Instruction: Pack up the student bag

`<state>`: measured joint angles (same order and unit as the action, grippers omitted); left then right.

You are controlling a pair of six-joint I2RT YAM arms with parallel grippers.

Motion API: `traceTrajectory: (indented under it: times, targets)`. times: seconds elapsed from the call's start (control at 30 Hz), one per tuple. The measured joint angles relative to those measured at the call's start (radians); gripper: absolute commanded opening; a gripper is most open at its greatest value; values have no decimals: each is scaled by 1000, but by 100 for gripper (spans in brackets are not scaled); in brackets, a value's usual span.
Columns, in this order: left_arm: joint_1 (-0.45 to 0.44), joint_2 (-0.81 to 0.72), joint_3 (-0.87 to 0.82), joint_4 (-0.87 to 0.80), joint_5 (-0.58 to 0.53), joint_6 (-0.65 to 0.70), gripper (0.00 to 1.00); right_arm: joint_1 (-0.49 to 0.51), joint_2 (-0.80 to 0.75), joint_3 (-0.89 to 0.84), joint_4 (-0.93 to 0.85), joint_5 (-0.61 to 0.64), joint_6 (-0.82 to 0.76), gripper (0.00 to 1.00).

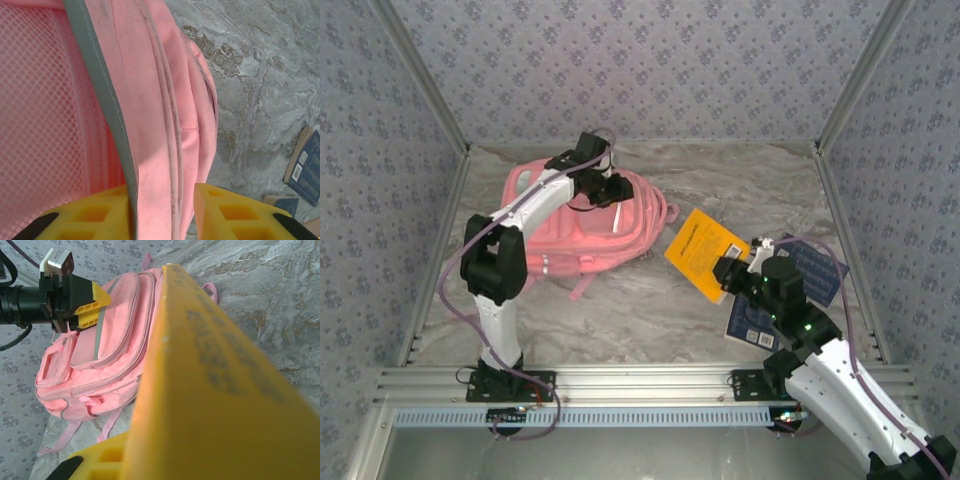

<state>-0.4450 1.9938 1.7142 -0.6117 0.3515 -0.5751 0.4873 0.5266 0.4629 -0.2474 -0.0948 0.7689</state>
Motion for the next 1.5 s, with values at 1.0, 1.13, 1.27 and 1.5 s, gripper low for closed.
traceTrajectory:
  times: [1.0, 1.13, 1.27, 1.5]
  targets:
    - [-126, -19, 177, -288, -72, 247, 0, -60, 36, 209, -297, 61, -156, 0]
    - [-138, -118, 139, -294, -10, 270, 0, -101, 43, 245, -316, 15, -180, 0]
    - [-133, -217, 125, -307, 56, 287, 0, -149, 44, 248, -319, -77, -182, 0]
    - [-51, -367, 5, -251, 256, 270, 0, -239, 51, 248, -298, -275, -106, 0]
